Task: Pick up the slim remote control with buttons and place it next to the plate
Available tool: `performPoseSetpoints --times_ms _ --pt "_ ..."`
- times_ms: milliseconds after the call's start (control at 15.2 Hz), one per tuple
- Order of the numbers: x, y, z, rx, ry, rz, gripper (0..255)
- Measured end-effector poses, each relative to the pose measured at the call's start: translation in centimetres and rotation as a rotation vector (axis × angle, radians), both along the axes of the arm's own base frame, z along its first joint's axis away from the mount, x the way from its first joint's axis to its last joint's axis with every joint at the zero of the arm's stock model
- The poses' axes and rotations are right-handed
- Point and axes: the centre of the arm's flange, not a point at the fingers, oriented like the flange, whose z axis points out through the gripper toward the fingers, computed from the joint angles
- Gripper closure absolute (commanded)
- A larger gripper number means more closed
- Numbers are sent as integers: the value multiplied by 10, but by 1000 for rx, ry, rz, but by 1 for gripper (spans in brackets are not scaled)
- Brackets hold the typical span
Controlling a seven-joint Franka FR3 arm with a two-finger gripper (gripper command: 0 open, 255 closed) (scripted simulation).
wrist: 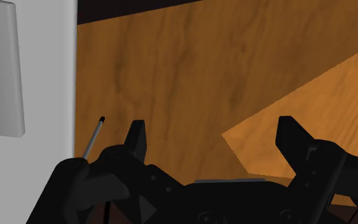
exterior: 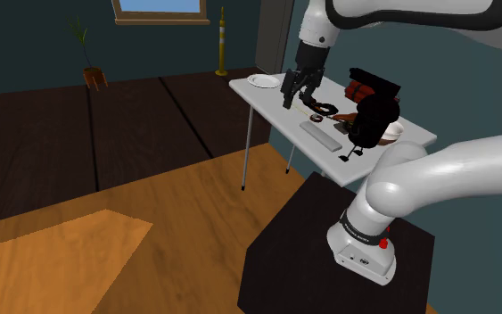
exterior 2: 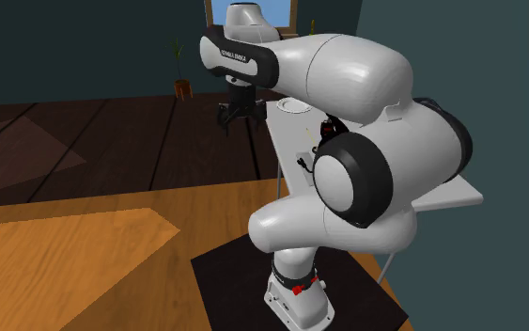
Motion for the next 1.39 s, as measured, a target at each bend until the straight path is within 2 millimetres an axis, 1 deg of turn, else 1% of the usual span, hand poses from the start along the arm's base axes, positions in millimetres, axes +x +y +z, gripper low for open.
performPoseSetpoints --times_ms 66,132,330,462,594,660,726,792,1056,1188,1254,1320,1386 --pt "0 0 0 0 0 0 0" --pt "0 -5 -4 -1 1 -1 0" --pt "-2 -31 -21 -5 5 -5 0" --pt "-3 -53 -37 -8 8 -9 0" --pt "-4 -71 -52 -11 12 -11 0" --pt "-5 -83 -63 -12 14 -13 0" --pt "-5 -94 -67 -14 15 -14 0" --pt "-5 -101 -73 -16 17 -15 0" --pt "-10 -146 -102 -22 23 -21 0" --pt "-10 -165 -122 -25 26 -24 0" --pt "-11 -174 -129 -27 28 -25 0" --pt "-13 -189 -137 -29 29 -27 0" --pt "-16 -197 -144 -30 30 -28 0"
